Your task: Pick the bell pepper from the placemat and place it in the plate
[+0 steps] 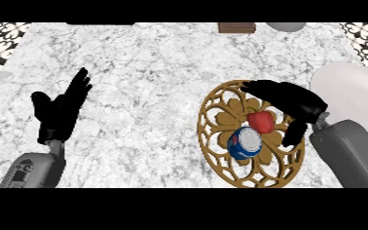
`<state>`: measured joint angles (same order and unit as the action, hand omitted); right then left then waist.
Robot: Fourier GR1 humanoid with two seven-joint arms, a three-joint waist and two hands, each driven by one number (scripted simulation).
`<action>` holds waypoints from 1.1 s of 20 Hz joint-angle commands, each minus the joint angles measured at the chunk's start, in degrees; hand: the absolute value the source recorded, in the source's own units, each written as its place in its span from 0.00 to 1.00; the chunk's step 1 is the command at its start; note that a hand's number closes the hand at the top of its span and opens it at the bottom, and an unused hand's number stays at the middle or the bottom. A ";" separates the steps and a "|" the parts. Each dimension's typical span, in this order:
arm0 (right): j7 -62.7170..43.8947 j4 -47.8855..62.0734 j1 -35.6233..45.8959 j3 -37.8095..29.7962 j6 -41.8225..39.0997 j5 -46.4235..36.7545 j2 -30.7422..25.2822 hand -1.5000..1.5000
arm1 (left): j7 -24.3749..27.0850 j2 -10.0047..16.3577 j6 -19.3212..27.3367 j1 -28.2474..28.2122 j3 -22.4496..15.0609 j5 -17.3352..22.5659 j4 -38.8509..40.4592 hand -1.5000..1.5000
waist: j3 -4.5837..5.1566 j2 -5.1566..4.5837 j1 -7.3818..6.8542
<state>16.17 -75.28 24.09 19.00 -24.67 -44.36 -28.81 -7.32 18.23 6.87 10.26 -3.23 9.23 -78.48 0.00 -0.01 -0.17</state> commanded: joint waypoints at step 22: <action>10.12 10.45 1.99 -1.25 2.03 -14.80 8.86 1.00 | -1.75 -4.28 -2.54 -4.74 2.99 -5.06 -6.06 0.50 | -0.01 -0.03 -0.33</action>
<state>24.34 -69.35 25.60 19.30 -24.71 -59.13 -22.17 -9.88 15.14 3.81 8.33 0.34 5.35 -82.46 0.56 0.46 -0.19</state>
